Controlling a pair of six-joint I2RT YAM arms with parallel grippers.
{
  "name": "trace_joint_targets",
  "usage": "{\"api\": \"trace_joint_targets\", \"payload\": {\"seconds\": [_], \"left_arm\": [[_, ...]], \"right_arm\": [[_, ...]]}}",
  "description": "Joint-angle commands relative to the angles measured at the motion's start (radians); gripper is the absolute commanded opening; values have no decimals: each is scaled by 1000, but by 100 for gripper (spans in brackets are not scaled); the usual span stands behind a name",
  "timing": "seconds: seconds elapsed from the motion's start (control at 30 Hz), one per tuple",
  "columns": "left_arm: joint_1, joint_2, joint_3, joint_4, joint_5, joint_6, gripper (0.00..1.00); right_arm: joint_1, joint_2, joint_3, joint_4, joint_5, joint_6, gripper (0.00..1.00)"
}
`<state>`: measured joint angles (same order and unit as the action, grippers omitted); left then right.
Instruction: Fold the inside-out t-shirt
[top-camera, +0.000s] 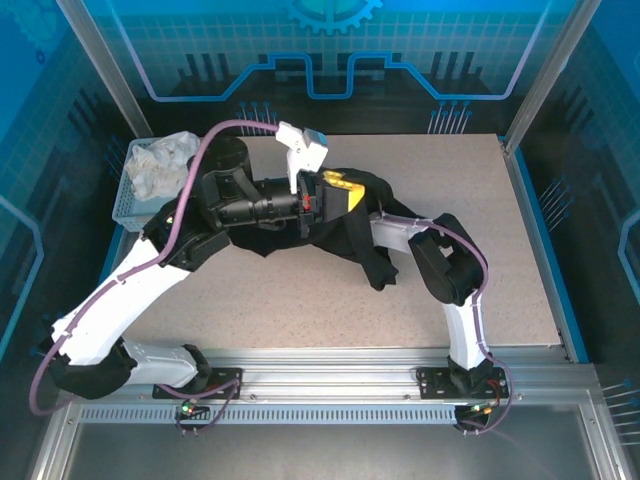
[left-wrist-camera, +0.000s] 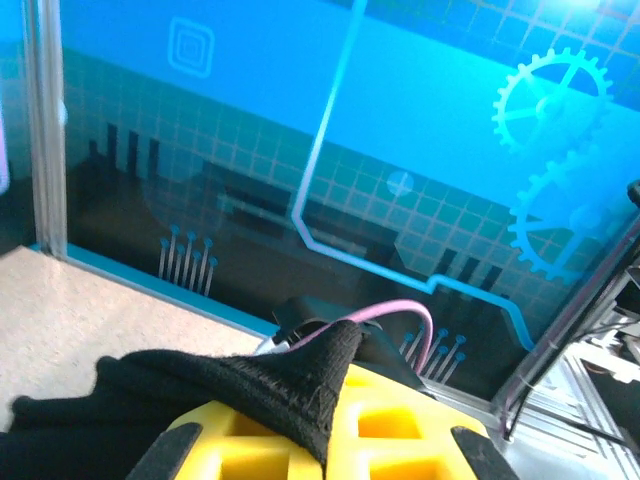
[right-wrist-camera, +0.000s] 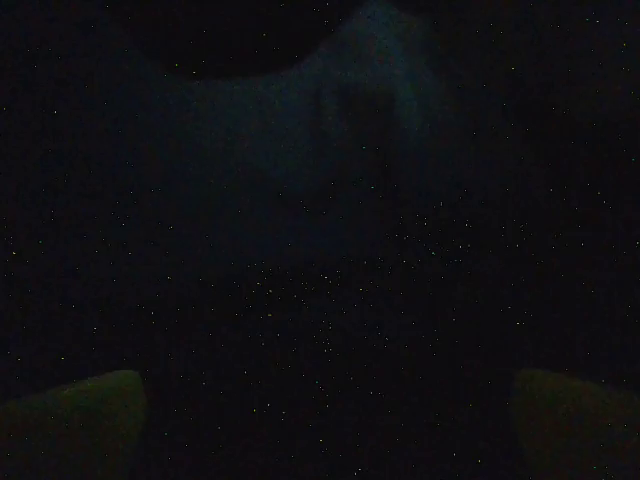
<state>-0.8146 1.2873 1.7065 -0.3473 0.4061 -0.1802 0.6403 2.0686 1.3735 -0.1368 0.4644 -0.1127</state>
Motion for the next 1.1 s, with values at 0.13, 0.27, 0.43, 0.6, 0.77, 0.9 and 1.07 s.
{"api": "trace_joint_targets", "payload": {"seconds": [0.13,0.27,0.43,0.6,0.77,0.9,1.07], "left_arm": [[5,-60,48,40,-276,127,0],[24,-54,33,60,-516,211,0],[178,-26,-3,78,-620,177,0],[401,41,-15,36,-652,93,0],[541,116,-33,17,-662,66,0],[550,168,-61,36,-585,25,0],[483,248,-70,89,-408,-12,0]], "right_arm": [[-74,52,61,-212,-233,6,87],[-108,84,116,-320,-374,12,40],[-117,-10,69,-289,-444,18,0],[-123,-203,-40,-204,-554,15,0],[-121,-350,-149,-108,-677,15,0],[-103,-365,-143,-44,-743,39,0],[-31,-256,-17,-96,-671,19,0]]}}
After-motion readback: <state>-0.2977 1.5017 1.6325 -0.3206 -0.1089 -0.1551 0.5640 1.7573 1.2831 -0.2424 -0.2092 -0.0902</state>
